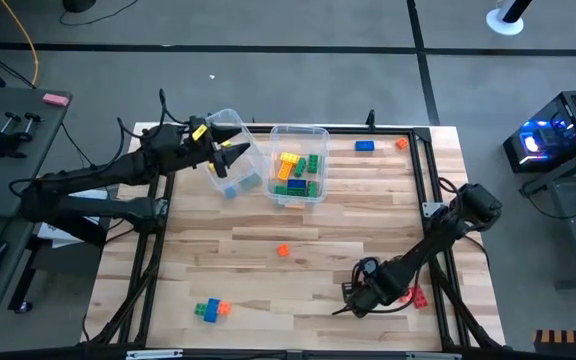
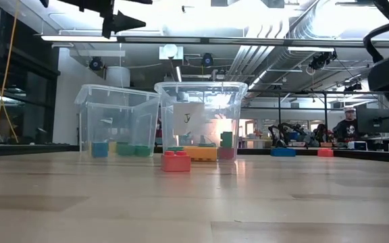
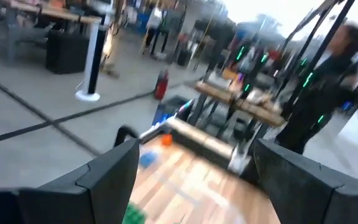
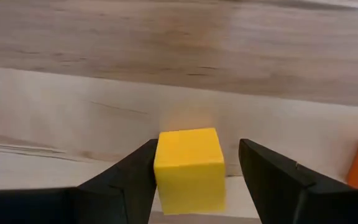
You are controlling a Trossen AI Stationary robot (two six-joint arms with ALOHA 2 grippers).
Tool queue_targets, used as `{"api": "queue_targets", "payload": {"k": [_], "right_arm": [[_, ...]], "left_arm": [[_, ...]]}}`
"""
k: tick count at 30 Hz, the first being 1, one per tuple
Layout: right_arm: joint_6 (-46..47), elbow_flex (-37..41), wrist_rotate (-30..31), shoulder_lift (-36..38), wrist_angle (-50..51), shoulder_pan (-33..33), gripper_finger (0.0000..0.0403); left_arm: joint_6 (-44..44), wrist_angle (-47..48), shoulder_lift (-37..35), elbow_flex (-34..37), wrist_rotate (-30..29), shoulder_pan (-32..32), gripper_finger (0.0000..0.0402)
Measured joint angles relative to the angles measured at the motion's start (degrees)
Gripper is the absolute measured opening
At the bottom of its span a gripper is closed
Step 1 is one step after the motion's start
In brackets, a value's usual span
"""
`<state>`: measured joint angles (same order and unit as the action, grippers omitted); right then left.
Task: Sort blocks by size
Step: Put the yellow blocks into the left transparent bin
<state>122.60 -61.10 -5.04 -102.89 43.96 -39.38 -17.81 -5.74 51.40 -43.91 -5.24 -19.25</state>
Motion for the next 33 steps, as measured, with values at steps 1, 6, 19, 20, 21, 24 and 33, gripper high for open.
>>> {"api": "queue_targets", "payload": {"k": [1,6,19,20,21,24,33], "right_arm": [[-0.3,0.0,0.0,0.0,0.2,0.0,0.0212],[-4.4,0.0,0.0,0.1,0.5,0.0,0.0127],[-30.2,0.0,23.0,19.9,7.7,12.9,0.0128],[-34.2,0.0,25.5,21.9,6.0,15.3,0.0128],[-38.5,0.0,27.4,23.8,3.4,17.7,0.0128],[-53.9,0.0,29.5,27.1,-8.6,25.2,0.0128],[-81.5,-0.1,16.5,16.9,-50.7,45.6,0.0128]], "left_arm": [[-0.8,-1.8,0.0,0.0,0.1,0.0,0.0305],[0.2,-12.7,-0.6,-1.2,1.7,-0.6,0.0305],[-0.8,-14.2,-1.3,-8.7,4.2,-0.8,0.0305],[-2.3,-14.3,-1.5,-8.8,5.1,-0.8,0.0305],[-4.2,-14.1,-1.7,-8.8,6.1,-0.6,0.0305],[-10.6,-14.2,-2.7,-8.8,9.6,0.1,0.0305],[-18.6,-14.4,-6.3,-8.8,15.2,4.0,0.0305]]}}
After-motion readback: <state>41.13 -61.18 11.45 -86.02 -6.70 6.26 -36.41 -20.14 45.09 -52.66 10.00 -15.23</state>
